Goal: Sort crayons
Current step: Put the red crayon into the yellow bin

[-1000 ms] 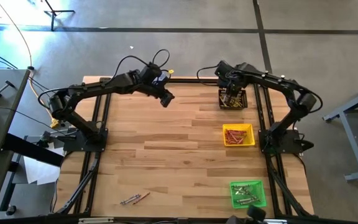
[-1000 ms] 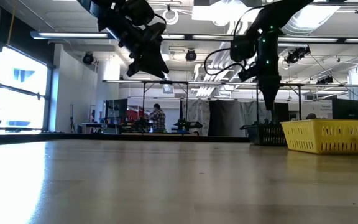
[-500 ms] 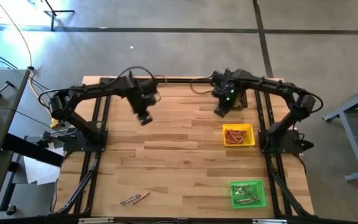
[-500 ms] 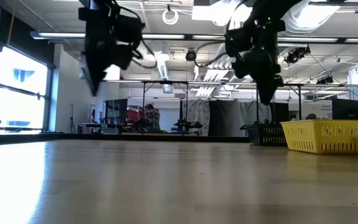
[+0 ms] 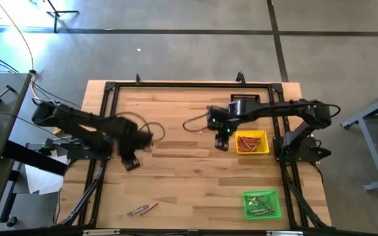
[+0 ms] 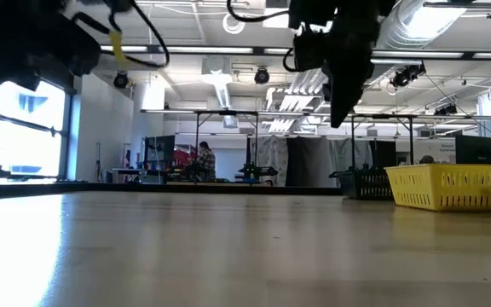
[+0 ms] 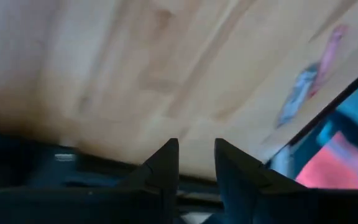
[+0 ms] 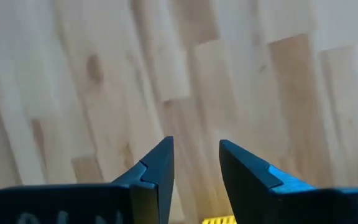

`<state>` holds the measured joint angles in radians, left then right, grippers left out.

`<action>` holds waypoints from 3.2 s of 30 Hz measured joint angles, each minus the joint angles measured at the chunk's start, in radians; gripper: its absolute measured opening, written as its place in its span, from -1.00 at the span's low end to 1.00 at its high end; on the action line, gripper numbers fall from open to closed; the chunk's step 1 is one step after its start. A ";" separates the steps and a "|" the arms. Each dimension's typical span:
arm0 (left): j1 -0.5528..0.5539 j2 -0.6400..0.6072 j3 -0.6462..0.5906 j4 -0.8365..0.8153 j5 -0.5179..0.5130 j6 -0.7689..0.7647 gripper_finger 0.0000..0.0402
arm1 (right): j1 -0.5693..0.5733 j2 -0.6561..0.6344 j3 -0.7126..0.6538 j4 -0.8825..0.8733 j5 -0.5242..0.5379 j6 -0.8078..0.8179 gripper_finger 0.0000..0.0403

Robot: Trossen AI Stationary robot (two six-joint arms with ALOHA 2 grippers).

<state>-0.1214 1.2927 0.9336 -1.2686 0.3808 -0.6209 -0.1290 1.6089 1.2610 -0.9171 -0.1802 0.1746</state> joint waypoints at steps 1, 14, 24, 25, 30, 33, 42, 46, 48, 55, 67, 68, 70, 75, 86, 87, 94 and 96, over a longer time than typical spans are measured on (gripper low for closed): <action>-0.054 -0.006 -0.004 0.043 -0.001 -0.103 -0.55 | 0.019 0.000 0.000 -0.009 0.001 -0.015 -0.43; -0.520 0.166 -0.004 0.920 -0.079 -0.764 -0.55 | 0.188 0.000 0.000 -0.064 0.153 -0.044 -0.43; -0.576 0.398 0.009 1.087 -0.077 -0.649 -0.55 | 0.235 0.000 0.000 -0.047 0.158 -0.021 -0.43; -0.576 0.415 0.019 1.091 -0.077 -0.630 -0.56 | 0.237 0.000 0.000 -0.046 0.158 -0.010 -0.43; -0.573 0.439 0.048 1.070 -0.125 -0.501 -0.68 | 0.243 0.000 0.000 -0.029 0.158 0.053 -0.43; -0.573 0.438 0.062 0.997 -0.186 -0.454 -0.77 | 0.243 0.000 0.000 -0.011 0.158 0.078 -0.43; -0.574 0.438 0.063 0.917 -0.255 -0.432 -0.85 | 0.248 0.000 0.000 0.011 0.146 0.192 -0.43; -0.583 0.438 0.063 0.922 -0.254 -0.392 -0.85 | 0.259 -0.001 0.000 0.014 0.144 0.213 -0.43; -0.587 0.446 0.063 0.922 -0.254 -0.387 -0.85 | 0.265 -0.001 0.000 0.013 0.144 0.223 -0.43; -0.596 0.509 0.063 0.917 -0.237 -0.368 -0.85 | 0.283 0.000 0.000 0.018 0.143 0.243 -0.43; -0.602 0.529 0.065 0.910 -0.309 -0.362 -0.85 | 0.287 0.000 0.000 0.027 0.143 0.263 -0.43; -0.604 0.529 0.066 0.898 -0.327 -0.362 -0.85 | 0.287 0.000 0.000 0.027 0.143 0.263 -0.43; -0.603 0.529 0.068 0.866 -0.368 -0.362 -0.85 | 0.287 0.000 0.000 0.027 0.143 0.263 -0.43; -0.598 0.528 0.068 0.794 -0.450 -0.362 -0.85 | 0.287 0.000 0.000 0.028 0.143 0.263 -0.43; -0.540 0.532 0.062 0.916 -0.513 -0.369 -0.85 | 0.287 0.000 0.000 0.028 0.143 0.263 -0.43; -0.537 0.534 0.062 0.926 -0.525 -0.371 -0.85 | 0.287 0.000 0.000 0.028 0.143 0.263 -0.43; -0.510 0.565 0.065 0.936 -0.539 -0.485 -0.89 | 0.287 0.000 0.000 0.026 0.143 0.322 -0.43; -0.503 0.566 0.064 0.939 -0.556 -0.493 -0.94 | 0.287 0.000 0.000 0.025 0.143 0.324 -0.43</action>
<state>-0.6246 1.8589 0.9980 -0.3292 -0.1750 -1.1140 0.1581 1.6085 1.2610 -0.8920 -0.0369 0.4987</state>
